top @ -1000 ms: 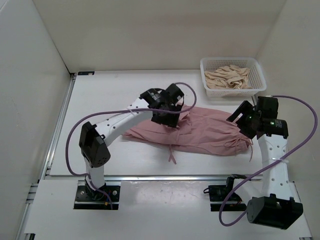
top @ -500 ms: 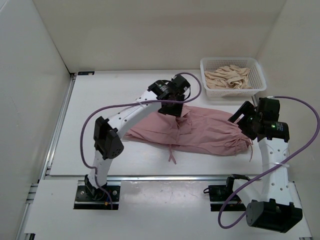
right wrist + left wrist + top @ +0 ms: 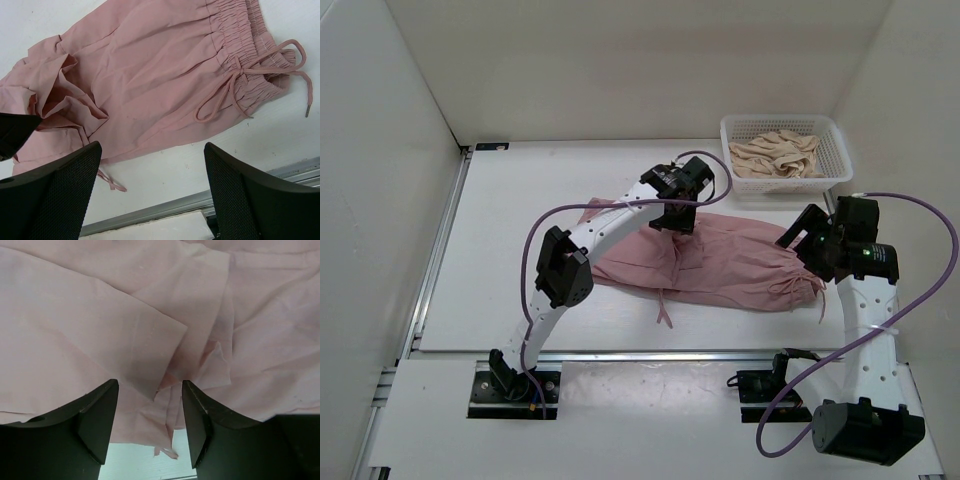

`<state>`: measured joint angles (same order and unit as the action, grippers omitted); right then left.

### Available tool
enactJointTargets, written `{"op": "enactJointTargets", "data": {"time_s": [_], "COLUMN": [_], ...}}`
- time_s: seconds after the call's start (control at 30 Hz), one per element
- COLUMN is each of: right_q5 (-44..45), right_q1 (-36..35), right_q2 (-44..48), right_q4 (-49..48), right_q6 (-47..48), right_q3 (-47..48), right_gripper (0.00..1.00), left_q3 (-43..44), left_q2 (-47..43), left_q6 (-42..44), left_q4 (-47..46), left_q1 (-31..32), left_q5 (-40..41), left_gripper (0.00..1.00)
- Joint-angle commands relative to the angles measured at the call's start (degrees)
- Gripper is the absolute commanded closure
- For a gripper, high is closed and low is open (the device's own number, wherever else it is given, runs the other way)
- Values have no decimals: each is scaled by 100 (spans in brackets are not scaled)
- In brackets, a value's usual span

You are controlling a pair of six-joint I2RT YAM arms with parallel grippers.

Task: Fold and stack the trousers
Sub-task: Fold the trousers

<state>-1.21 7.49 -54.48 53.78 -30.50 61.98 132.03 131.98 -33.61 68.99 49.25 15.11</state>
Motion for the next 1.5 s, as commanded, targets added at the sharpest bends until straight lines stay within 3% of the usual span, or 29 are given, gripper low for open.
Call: {"op": "enactJointTargets", "data": {"time_s": [0.0,0.1,0.2,0.3,0.43,0.47,0.67,0.77,0.87,0.93,0.97,1.0,1.07,1.13,1.3,1.37,1.47], "right_q5": [33,33,33,33,33,33,33,33,33,33,33,33,33,33,-106,-168,-221], "right_q1": [16,16,16,16,16,16,16,16,16,16,16,16,16,16,16,16,16], "right_q2": [-1,-1,-115,-116,-116,-116,-168,-168,-221,-169,-168,-168,-63,-11,-10,-10,-63], "right_q4": [36,36,36,36,36,36,36,36,36,36,36,36,36,36,36,-86,-140], "right_q6": [167,167,167,167,167,167,220,220,220,220,220,220,220,220,220,168,167], "right_q3": [34,34,34,34,34,34,34,34,34,34,34,34,-19,-141,-282,-335,-335], "right_gripper": [12,12,12,12,12,12,12,12,12,12,12,12,12,12,12,12,12], "left_q3": [8,-142,-20,51,174,244,-18,190,961,1298,1491,1493,1301,932,-419,-729,-1003], "left_q2": [-155,-226,-94,47,100,47,-822,-693,27,581,705,793,742,287,-769,-1130,-1105], "left_q6": [-181,-181,-121,-120,-67,-67,-120,-120,-120,-120,-120,-120,-120,-120,-67,-129,-252], "left_q4": [-44,-123,-193,-193,-123,-123,-674,-852,-852,-852,-852,-913,-914,-914,-967,-967,-967], "left_q1": [23,23,-91,-144,-206,-206,-319,-320,-320,-320,-320,-320,-320,-320,-320,-268,-197], "left_q5": [501,572,519,371,247,246,-279,-711,-1017,-1273,-1553,-1695,-1723,-1495,-740,-563,-501], "left_gripper": [35,38,51,53,86,90,90,90,90,83,58,41,17,0,0,12,6]}}
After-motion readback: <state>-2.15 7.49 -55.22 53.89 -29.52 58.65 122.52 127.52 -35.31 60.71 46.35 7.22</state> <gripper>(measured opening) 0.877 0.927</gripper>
